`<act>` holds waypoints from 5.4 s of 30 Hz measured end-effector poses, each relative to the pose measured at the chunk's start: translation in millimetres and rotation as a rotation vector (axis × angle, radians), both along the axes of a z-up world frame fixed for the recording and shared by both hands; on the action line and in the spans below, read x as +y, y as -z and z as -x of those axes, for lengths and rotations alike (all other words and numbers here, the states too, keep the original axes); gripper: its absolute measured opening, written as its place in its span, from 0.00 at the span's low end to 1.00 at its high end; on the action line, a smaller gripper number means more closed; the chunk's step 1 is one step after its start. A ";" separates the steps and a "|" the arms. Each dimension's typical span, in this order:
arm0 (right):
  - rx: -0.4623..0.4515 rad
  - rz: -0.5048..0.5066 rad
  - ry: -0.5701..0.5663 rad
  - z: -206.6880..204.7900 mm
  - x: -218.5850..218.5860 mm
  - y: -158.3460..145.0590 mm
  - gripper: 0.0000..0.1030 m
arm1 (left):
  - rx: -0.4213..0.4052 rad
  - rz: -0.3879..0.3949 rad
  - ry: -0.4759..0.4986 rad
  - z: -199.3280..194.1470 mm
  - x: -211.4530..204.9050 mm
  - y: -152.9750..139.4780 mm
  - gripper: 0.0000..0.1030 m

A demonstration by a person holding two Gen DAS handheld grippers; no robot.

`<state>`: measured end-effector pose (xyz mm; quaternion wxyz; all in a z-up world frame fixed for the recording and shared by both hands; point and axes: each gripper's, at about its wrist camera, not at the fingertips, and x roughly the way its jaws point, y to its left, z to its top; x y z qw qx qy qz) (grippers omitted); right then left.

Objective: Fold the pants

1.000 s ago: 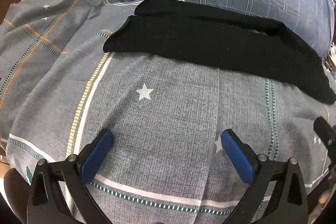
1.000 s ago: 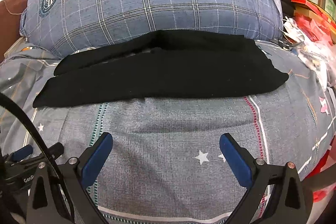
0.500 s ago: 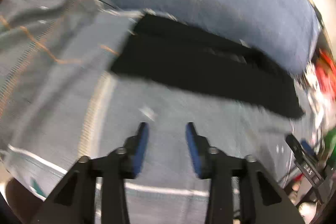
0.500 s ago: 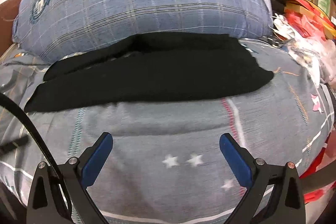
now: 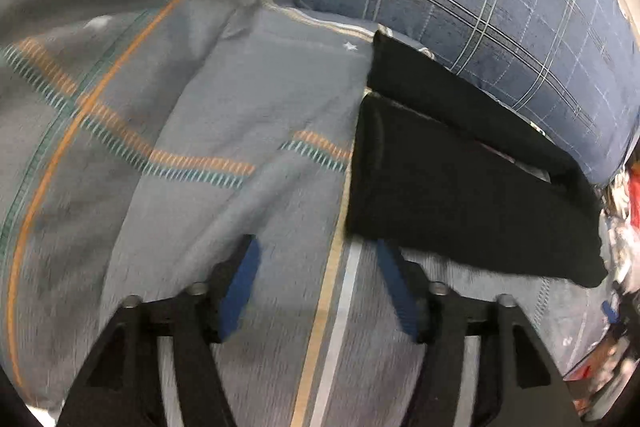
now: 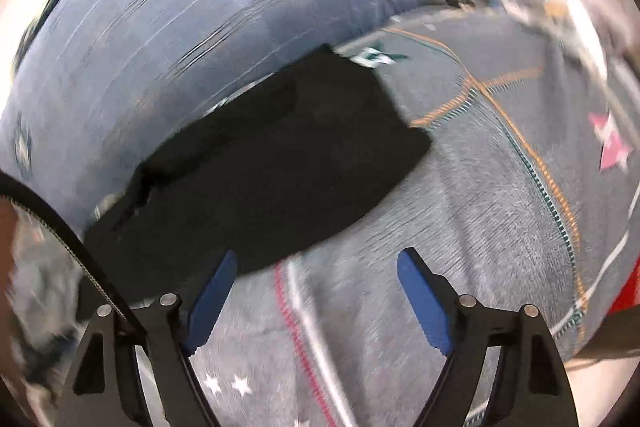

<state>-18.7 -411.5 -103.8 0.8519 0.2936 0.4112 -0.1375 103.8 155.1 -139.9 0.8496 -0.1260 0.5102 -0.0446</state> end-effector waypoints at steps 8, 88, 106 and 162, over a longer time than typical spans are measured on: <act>0.061 -0.021 0.063 -40.5 -42.5 23.0 0.85 | -0.034 -0.106 0.148 -40.7 -45.8 0.9 0.39; 0.190 0.299 -0.679 -263.3 -14.0 -14.1 0.72 | 0.042 0.001 0.192 -234.0 -58.9 10.0 0.60; 0.234 0.397 -0.797 -273.6 44.2 10.3 0.11 | -0.070 -0.113 0.314 -222.9 -116.6 -31.0 0.13; 0.077 0.090 -0.419 6.6 71.4 11.9 0.55 | -0.192 0.085 0.201 3.7 -43.2 -81.7 0.22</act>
